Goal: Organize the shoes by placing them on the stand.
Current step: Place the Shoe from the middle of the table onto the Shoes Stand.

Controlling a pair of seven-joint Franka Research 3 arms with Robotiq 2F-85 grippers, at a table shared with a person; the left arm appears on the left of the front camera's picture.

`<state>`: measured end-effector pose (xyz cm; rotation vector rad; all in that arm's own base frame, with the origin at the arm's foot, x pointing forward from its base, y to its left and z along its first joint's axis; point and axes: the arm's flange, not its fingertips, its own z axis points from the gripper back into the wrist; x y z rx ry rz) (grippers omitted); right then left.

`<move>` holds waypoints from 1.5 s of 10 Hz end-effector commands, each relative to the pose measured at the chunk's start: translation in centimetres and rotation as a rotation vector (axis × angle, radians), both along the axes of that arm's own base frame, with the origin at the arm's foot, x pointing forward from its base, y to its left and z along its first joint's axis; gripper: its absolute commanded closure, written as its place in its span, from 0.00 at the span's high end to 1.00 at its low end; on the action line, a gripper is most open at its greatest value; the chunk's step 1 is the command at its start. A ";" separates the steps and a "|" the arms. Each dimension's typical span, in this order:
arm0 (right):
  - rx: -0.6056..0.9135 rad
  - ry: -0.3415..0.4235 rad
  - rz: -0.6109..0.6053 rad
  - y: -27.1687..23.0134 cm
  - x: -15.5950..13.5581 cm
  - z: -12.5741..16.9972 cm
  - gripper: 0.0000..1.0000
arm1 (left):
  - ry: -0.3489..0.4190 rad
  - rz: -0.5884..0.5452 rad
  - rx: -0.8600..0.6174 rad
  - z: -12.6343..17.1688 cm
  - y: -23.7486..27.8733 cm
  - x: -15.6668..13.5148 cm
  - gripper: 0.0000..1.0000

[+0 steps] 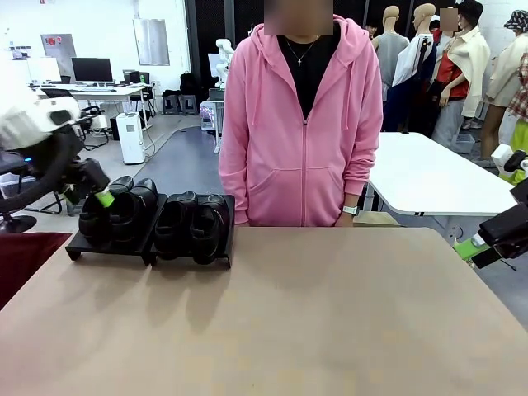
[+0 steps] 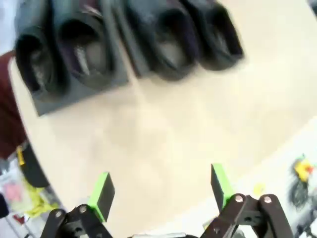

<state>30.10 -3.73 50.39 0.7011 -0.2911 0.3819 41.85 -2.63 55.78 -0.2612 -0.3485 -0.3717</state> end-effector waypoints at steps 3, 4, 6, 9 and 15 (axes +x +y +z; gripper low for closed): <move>0.007 -0.018 0.018 -0.3 0.0 0.1 1.00 | 0.018 -0.197 -0.347 -3.9 1.9 -8.3 1.00; 0.007 -0.018 0.018 -0.3 0.0 0.1 1.00 | 0.046 -0.191 -0.460 -5.0 3.0 -6.8 1.00; 0.007 -0.018 0.018 -0.3 0.0 0.1 1.00 | 0.022 -0.189 -0.339 -3.8 1.6 -9.2 1.00; 0.007 -0.018 0.018 -0.3 0.0 0.1 1.00 | 0.022 -0.189 -0.339 -3.8 1.6 -9.2 1.00; 0.007 -0.018 0.018 -0.3 0.0 0.1 1.00 | 0.022 -0.189 -0.339 -3.8 1.6 -9.2 1.00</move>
